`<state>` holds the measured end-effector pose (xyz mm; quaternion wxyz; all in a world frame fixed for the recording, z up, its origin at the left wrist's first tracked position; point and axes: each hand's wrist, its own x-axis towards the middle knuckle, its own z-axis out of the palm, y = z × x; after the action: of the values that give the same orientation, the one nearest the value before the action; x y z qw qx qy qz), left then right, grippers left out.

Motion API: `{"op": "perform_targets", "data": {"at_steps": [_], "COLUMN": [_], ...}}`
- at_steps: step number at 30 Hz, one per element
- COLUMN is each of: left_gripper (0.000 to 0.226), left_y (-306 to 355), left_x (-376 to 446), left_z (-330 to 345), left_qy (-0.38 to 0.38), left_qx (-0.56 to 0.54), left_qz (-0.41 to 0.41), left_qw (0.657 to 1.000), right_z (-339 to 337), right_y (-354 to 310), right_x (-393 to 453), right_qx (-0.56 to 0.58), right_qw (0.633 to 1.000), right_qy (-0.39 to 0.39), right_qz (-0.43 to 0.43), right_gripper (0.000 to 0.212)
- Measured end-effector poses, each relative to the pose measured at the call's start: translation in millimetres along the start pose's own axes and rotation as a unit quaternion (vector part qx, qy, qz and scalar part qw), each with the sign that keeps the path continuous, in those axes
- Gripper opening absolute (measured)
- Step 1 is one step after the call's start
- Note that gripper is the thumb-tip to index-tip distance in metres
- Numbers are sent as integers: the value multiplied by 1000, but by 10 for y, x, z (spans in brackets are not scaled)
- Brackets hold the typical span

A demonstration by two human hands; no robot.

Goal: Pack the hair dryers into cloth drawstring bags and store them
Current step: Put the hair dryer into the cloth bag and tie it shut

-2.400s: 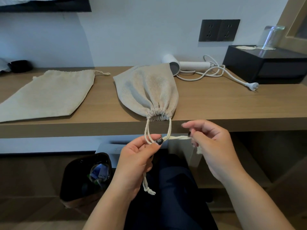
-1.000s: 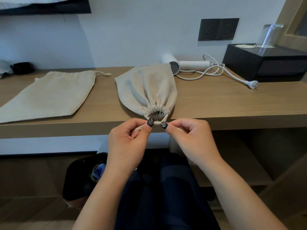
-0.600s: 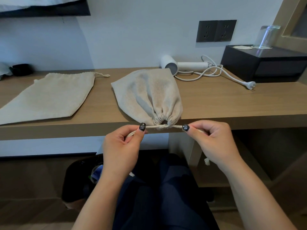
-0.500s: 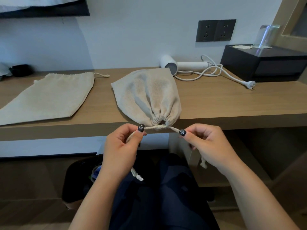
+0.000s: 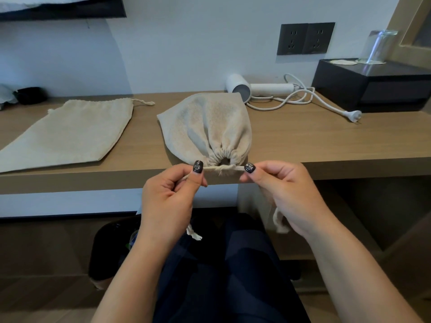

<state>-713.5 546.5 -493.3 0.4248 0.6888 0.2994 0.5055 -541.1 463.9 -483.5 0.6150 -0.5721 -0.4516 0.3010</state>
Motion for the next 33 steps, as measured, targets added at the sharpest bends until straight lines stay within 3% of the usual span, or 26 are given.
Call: {"op": "perform_targets", "data": {"at_steps": [4, 8, 14, 22, 33], "left_gripper": [27, 28, 30, 33, 24], "left_y": [-121, -179, -12, 286, 186], "left_x": [-29, -36, 30, 185, 230], "left_z": [-100, -149, -61, 154, 276], "left_qy": [12, 13, -11, -32, -95], "left_qx": [9, -44, -145, -306, -88], "left_qz": [-28, -74, -28, -12, 51], "left_qw": [999, 996, 989, 952, 990], "right_z": [-24, -27, -156, -376, -449], "right_y": [62, 139, -19, -333, -426], "right_x": [-47, -115, -129, -184, -274], "right_qx": [-89, -30, -83, -132, -158], "right_qw": [995, 998, 995, 990, 986], "right_qy": [-22, -43, -56, -33, -27], "right_qz": [-33, 39, 22, -25, -36], "right_gripper": [19, 24, 23, 16, 17]}}
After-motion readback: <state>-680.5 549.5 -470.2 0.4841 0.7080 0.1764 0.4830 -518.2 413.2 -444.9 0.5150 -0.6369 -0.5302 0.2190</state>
